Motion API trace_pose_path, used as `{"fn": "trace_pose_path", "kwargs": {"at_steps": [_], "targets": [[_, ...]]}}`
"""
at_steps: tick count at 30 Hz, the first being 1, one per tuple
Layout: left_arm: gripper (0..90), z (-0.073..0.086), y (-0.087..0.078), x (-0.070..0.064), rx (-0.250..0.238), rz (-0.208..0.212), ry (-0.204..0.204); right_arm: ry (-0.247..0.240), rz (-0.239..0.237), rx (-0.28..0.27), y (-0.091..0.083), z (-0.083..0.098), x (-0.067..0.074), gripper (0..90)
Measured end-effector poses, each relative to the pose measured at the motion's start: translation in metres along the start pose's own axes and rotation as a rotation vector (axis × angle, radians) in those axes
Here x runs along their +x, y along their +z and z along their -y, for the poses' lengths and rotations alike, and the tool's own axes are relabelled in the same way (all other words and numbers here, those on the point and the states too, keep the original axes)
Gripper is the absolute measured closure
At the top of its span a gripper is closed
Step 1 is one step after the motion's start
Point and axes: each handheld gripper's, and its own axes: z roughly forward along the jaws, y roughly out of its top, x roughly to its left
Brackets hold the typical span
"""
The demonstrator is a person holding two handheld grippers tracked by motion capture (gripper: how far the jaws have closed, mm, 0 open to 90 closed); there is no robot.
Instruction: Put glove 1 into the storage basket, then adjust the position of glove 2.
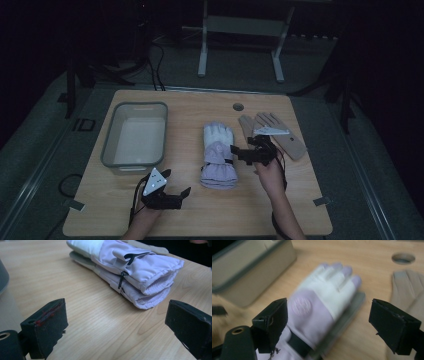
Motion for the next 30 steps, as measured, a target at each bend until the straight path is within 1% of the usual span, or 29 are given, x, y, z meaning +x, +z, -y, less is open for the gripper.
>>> {"fn": "trace_pose_path", "kwargs": {"at_steps": [1,2,3,4,5,6,7,8,9,10,11,12,13,14,15,16,17,18,19,21,22,23,24,25,26,27,28,30], "targets": [[4.3,-0.004,0.000,0.000,0.012,-0.002,-0.021,0.020,-0.005,0.030,-0.001,0.002,-0.004,15.4],[4.3,-0.007,0.000,0.000,0.021,0.006,-0.037,0.046,-0.001,0.064,-0.002,0.005,-0.007,15.2],[4.3,-0.013,0.001,0.001,0.041,0.021,-0.051,0.054,0.002,0.075,-0.002,0.007,-0.009,14.4],[4.3,-0.018,0.002,0.000,0.057,0.022,-0.053,0.063,0.006,0.084,-0.002,0.009,-0.011,12.8],[4.3,-0.018,0.002,0.000,0.057,0.022,-0.053,0.063,0.006,0.084,-0.002,0.009,-0.011,12.8],[4.3,-0.026,0.004,-0.002,0.060,0.048,-0.048,0.072,0.000,0.082,-0.003,0.009,-0.011,12.8],[4.3,-0.030,0.005,-0.003,0.060,0.054,-0.050,0.078,-0.009,0.065,-0.003,0.008,-0.010,11.9],[4.3,-0.037,0.008,-0.004,0.069,0.061,-0.053,0.077,-0.002,0.061,-0.002,0.007,-0.008,11.9],[4.3,-0.043,0.011,-0.006,0.076,0.077,-0.055,0.076,-0.007,0.058,0.001,0.004,-0.005,12.2],[4.3,-0.048,0.014,-0.008,0.086,0.080,-0.055,0.082,-0.030,0.070,0.004,0.002,-0.003,13.9],[4.3,-0.054,0.017,-0.010,0.097,0.082,-0.058,0.085,-0.042,0.081,0.008,0.000,-0.002,14.2],[4.4,-0.060,0.021,-0.012,0.104,0.101,-0.065,0.081,-0.025,0.095,0.013,-0.002,0.001,16.3],[6.4,-0.065,0.025,-0.014,0.114,0.106,-0.070,0.079,-0.007,0.113,0.022,-0.004,0.004,20.6],[6.4,-0.069,0.029,-0.016,0.124,0.096,-0.061,0.079,-0.007,0.113,0.022,-0.004,0.004,20.6],[6.4,-0.072,0.035,-0.019,0.136,0.080,-0.045,0.100,-0.013,0.118,0.027,-0.005,0.003,23.9],[6.4,-0.074,0.040,-0.020,0.154,0.070,-0.042,0.128,-0.019,0.124,0.032,-0.005,0.002,27.8],[6.4,-0.075,0.044,-0.020,0.159,0.071,-0.054,0.138,-0.022,0.134,0.036,-0.004,0.002,34.0],[6.4,-0.075,0.048,-0.020,0.170,0.073,-0.068,0.148,-0.017,0.139,0.039,-0.003,0.002,34.8],[7.2,-0.075,0.053,-0.020,0.187,0.067,-0.071,0.159,-0.012,0.145,0.042,-0.002,0.001,35.7],[10.4,-0.071,0.064,-0.019,0.223,0.070,-0.086,0.176,-0.004,0.175,0.049,0.003,0.000,35.6],[10.5,-0.069,0.068,-0.018,0.239,0.068,-0.086,0.183,0.005,0.197,0.053,0.006,-0.002,35.6],[10.6,-0.065,0.074,-0.017,0.257,0.055,-0.092,0.190,0.008,0.210,0.055,0.008,-0.003,35.5],[12.2,-0.063,0.077,-0.016,0.265,0.055,-0.095,0.198,0.006,0.222,0.058,0.011,-0.006,34.8],[12.7,-0.060,0.079,-0.015,0.281,0.059,-0.090,0.200,0.006,0.232,0.060,0.013,-0.007,34.3],[12.7,-0.060,0.079,-0.015,0.281,0.059,-0.090,0.200,0.006,0.232,0.060,0.013,-0.007,34.3],[12.7,-0.056,0.085,-0.014,0.311,0.068,-0.101,0.197,0.007,0.246,0.062,0.016,-0.008,34.3],[12.7,-0.054,0.086,-0.013,0.317,0.071,-0.103,0.206,0.006,0.269,0.067,0.022,-0.010,33.7],[14.5,-0.051,0.089,-0.012,0.338,0.079,-0.113,0.246,-0.019,0.284,0.070,0.026,-0.014,35.0]]}}
